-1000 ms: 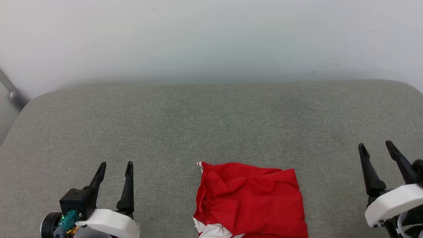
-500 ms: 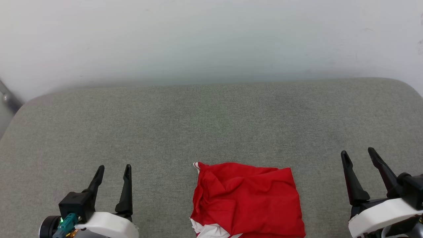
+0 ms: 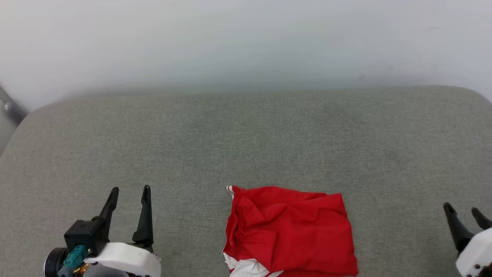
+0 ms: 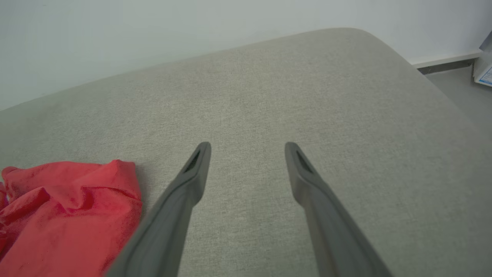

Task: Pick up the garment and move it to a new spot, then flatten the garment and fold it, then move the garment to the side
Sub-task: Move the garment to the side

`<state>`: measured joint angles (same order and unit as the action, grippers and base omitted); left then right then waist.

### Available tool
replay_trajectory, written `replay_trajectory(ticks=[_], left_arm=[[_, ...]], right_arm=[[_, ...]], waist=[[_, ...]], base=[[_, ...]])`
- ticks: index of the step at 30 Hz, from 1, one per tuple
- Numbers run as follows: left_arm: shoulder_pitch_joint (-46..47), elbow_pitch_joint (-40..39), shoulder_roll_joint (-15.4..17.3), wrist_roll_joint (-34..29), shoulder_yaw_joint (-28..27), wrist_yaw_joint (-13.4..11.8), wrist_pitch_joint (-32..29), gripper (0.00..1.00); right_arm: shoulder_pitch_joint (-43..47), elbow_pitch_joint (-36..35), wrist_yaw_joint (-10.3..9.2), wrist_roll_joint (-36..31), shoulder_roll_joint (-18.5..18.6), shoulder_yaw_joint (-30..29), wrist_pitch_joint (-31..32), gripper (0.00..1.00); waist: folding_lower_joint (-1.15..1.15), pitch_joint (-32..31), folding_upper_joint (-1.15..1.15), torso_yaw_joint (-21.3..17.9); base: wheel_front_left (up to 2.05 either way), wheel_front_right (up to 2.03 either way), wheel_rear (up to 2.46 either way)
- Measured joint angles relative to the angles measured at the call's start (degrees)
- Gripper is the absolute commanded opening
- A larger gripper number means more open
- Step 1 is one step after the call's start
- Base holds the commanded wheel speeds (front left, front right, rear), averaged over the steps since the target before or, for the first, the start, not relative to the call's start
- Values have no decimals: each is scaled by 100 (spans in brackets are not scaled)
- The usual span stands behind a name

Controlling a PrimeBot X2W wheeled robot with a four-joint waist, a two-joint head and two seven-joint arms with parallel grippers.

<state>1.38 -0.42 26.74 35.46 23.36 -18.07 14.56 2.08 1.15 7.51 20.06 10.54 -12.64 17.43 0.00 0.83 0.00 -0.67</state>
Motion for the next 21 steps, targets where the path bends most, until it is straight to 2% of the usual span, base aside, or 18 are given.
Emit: replay_trajectory(ticks=[5,8,11,15,21], left_arm=[[92,-9,-26,-35,-132,42,25,100],[153,-2,-71,-62,-165,93,26,100],[229,24,-149,-105,-180,154,33,100],[428,76,-175,-212,-210,268,34,100],[743,151,-318,-356,-193,447,40,100]], right_arm=[[-218,661,-1,746,335,-497,1838,100],[-340,1035,-2,1129,205,-870,3093,100],[-522,1106,-2,1483,-190,-1107,3966,100],[-744,1103,-1,1812,-606,-1240,4580,100],[-1195,1589,-1,2447,-725,-1254,4744,100]], waist=[[0,121,0,155],[0,189,0,270],[0,264,0,407],[0,405,0,598],[0,688,0,846]], base=[[0,0,0],[0,0,0],[0,0,0],[0,0,0],[0,0,0]])
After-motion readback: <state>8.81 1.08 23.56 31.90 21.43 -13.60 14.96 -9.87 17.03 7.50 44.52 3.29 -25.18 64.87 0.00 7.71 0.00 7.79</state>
